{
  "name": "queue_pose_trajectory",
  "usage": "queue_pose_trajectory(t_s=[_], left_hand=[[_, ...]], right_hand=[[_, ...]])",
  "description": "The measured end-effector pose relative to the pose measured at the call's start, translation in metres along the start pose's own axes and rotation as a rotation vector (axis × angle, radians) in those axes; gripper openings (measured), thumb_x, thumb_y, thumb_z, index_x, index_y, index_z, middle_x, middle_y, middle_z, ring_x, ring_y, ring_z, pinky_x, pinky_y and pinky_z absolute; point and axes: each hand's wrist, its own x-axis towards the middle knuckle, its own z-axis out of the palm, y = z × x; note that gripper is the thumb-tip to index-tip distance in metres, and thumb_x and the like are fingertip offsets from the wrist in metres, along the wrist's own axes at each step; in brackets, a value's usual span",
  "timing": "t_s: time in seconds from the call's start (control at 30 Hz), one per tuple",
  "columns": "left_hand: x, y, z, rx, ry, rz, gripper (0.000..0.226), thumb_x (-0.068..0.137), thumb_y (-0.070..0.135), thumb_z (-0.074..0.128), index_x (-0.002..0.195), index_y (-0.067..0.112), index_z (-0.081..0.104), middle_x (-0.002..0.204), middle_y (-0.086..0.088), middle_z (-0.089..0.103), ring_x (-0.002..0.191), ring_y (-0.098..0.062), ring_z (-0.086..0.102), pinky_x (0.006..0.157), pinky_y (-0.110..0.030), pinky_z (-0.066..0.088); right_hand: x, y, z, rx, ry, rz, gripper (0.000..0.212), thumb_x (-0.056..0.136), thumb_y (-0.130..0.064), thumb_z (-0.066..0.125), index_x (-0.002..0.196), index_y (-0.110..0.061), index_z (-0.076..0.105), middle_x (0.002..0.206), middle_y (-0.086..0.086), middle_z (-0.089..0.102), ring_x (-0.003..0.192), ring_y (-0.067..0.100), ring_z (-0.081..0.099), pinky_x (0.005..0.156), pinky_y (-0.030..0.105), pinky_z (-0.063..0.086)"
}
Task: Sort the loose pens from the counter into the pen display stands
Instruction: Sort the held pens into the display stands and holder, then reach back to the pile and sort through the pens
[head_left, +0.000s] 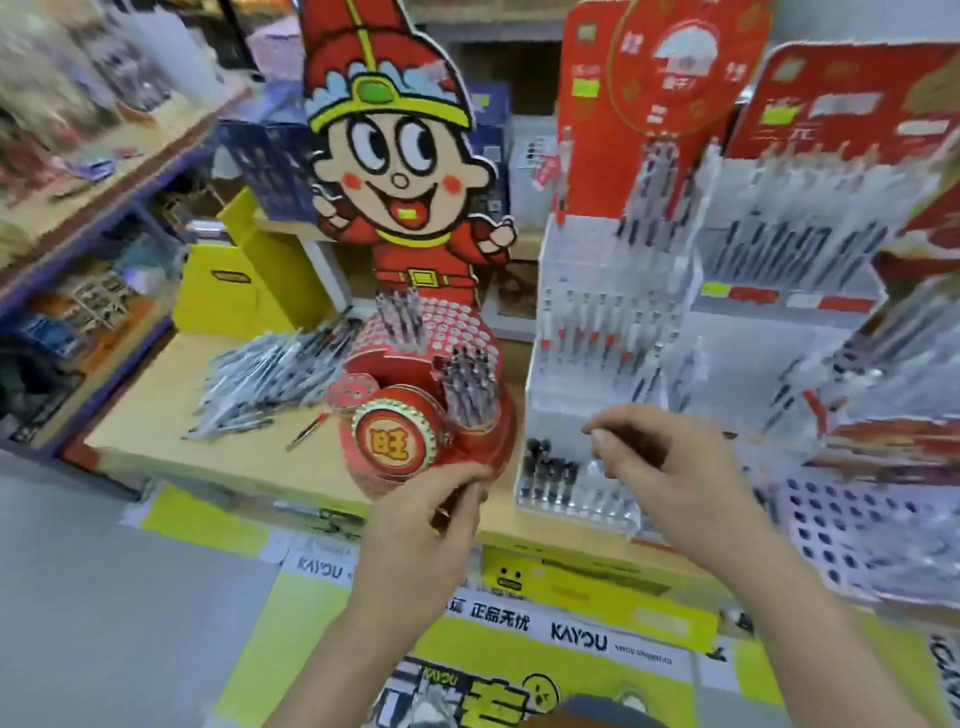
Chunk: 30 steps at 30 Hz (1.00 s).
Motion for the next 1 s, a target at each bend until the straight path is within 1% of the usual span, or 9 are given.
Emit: queue_pose_trajectory(t_s=[0.17, 0.27, 0.37, 0.47, 0.53, 0.67, 0.77, 0.9, 1.0], left_hand=[[-0.015, -0.067, -0.096, 0.020, 0.104, -0.177, 0.032, 0.089, 0.008, 0.064, 0.093, 0.039, 0.068, 0.085, 0.024, 0.069, 0.075, -0.002, 0.064, 0.062, -0.011, 0.045], [-0.019, -0.102, -0.143, 0.038, 0.133, -0.280, 0.038, 0.090, 0.008, 0.063, 0.088, 0.046, 0.064, 0.086, 0.026, 0.068, 0.076, -0.001, 0.062, 0.060, -0.012, 0.044], [-0.017, -0.136, -0.178, 0.099, 0.124, -0.384, 0.027, 0.091, 0.012, 0.062, 0.093, 0.038, 0.069, 0.084, 0.025, 0.066, 0.079, 0.001, 0.059, 0.061, -0.010, 0.043], [-0.006, -0.168, -0.199, 0.177, 0.079, -0.461, 0.021, 0.094, 0.015, 0.057, 0.107, 0.025, 0.070, 0.092, 0.020, 0.062, 0.084, 0.001, 0.057, 0.064, -0.007, 0.039], [0.004, -0.187, -0.206, 0.216, 0.032, -0.511, 0.024, 0.095, 0.015, 0.055, 0.114, 0.024, 0.067, 0.099, 0.012, 0.059, 0.091, -0.007, 0.057, 0.069, -0.011, 0.040], [0.030, -0.233, -0.215, 0.310, -0.073, -0.563, 0.036, 0.093, 0.016, 0.057, 0.128, 0.021, 0.058, 0.125, 0.002, 0.057, 0.116, -0.016, 0.051, 0.095, -0.029, 0.043], [0.058, -0.278, -0.220, 0.439, -0.168, -0.547, 0.051, 0.091, 0.018, 0.060, 0.140, 0.020, 0.045, 0.142, 0.001, 0.047, 0.131, -0.020, 0.038, 0.107, -0.032, 0.034], [0.101, -0.335, -0.221, 0.615, -0.313, -0.530, 0.071, 0.086, 0.023, 0.066, 0.146, 0.016, 0.029, 0.150, -0.005, 0.032, 0.134, -0.029, 0.029, 0.109, -0.037, 0.029], [0.129, -0.375, -0.216, 0.714, -0.413, -0.482, 0.090, 0.080, 0.031, 0.073, 0.149, 0.013, 0.017, 0.151, -0.011, 0.025, 0.133, -0.033, 0.026, 0.108, -0.039, 0.028]], right_hand=[[0.027, -0.051, 0.109, 0.052, -0.112, 0.002, 0.022, 0.088, -0.024, 0.066, 0.083, -0.045, 0.068, 0.080, -0.020, 0.070, 0.077, 0.006, 0.065, 0.072, 0.033, 0.052], [0.040, -0.081, 0.171, 0.136, -0.228, 0.096, 0.018, 0.091, -0.017, 0.066, 0.089, -0.035, 0.069, 0.086, -0.015, 0.071, 0.081, 0.004, 0.065, 0.077, 0.026, 0.053], [0.054, -0.105, 0.229, 0.284, -0.368, 0.271, 0.016, 0.093, -0.011, 0.062, 0.106, -0.017, 0.068, 0.095, 0.001, 0.072, 0.085, 0.012, 0.067, 0.078, 0.021, 0.052], [0.069, -0.105, 0.287, 0.427, -0.486, 0.546, 0.023, 0.095, -0.012, 0.060, 0.118, -0.017, 0.058, 0.112, 0.006, 0.066, 0.106, 0.022, 0.064, 0.098, 0.042, 0.051], [0.082, -0.095, 0.325, 0.496, -0.472, 0.694, 0.031, 0.095, -0.014, 0.058, 0.124, -0.018, 0.052, 0.115, 0.004, 0.061, 0.111, 0.022, 0.060, 0.101, 0.047, 0.048], [0.114, -0.066, 0.392, 0.582, -0.326, 0.944, 0.041, 0.090, -0.018, 0.061, 0.128, -0.018, 0.045, 0.111, 0.006, 0.056, 0.101, 0.020, 0.057, 0.085, 0.038, 0.049], [0.141, -0.034, 0.435, 0.423, -0.306, 0.956, 0.072, 0.069, -0.039, 0.062, 0.133, -0.012, 0.047, 0.108, 0.005, 0.053, 0.093, 0.023, 0.054, 0.082, 0.040, 0.051], [0.176, 0.004, 0.482, 0.246, -0.211, 0.906, 0.045, 0.064, -0.040, 0.056, 0.093, -0.006, 0.056, 0.082, 0.012, 0.068, 0.069, 0.031, 0.065, 0.063, 0.042, 0.054], [0.195, 0.004, 0.494, 0.139, -0.209, 0.880, 0.040, 0.077, -0.039, 0.060, 0.095, -0.003, 0.058, 0.076, 0.009, 0.071, 0.057, 0.029, 0.070, 0.059, 0.048, 0.059]])
